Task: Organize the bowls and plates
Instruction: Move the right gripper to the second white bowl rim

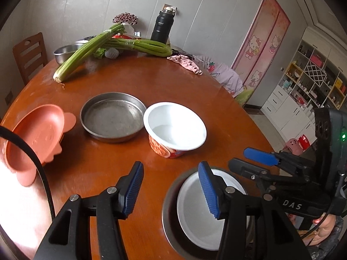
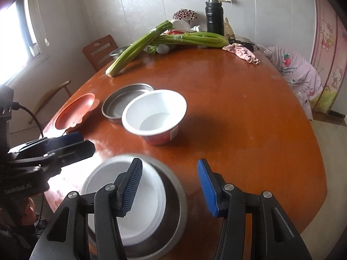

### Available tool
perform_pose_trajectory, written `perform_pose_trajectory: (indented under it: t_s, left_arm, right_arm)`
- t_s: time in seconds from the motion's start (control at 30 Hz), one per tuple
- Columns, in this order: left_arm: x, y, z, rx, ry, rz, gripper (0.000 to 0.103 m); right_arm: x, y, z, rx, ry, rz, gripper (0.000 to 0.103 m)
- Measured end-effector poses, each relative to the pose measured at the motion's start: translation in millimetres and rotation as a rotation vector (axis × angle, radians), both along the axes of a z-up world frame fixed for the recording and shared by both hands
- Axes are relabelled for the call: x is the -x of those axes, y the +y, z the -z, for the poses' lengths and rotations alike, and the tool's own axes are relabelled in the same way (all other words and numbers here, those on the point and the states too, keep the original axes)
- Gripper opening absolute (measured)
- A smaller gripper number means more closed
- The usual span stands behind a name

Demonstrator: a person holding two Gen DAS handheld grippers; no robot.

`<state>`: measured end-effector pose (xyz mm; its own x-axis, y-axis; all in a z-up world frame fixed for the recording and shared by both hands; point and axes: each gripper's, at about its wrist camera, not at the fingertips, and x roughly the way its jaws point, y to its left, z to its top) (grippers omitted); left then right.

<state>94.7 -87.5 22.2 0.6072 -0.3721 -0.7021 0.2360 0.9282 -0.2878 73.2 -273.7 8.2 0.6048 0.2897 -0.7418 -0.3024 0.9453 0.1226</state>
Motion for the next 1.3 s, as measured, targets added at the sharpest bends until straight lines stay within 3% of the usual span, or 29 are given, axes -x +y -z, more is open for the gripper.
perform_pose_trajectory:
  t_s: [0.17, 0.6, 1.3]
  left_arm:
    - [-21.1, -4.4, 0.2, -0.04, 0.005, 0.0, 0.052]
    - [-73.0, -7.9, 14.1, 0.003, 0.099, 0.013, 0.052]
    - [-104.2, -17.2, 28.2, 0.021, 0.169, 0.032, 0.052]
  right_arm:
    - [-21.2, 0.1, -6.6, -0.013, -0.015, 0.007, 0.055]
    - [-73.9, 4.5, 6.1, -0.012, 0.055, -0.004, 0.055]
    - [-94.1, 25.7, 31.8, -0.015, 0.151, -0.09, 0.055]
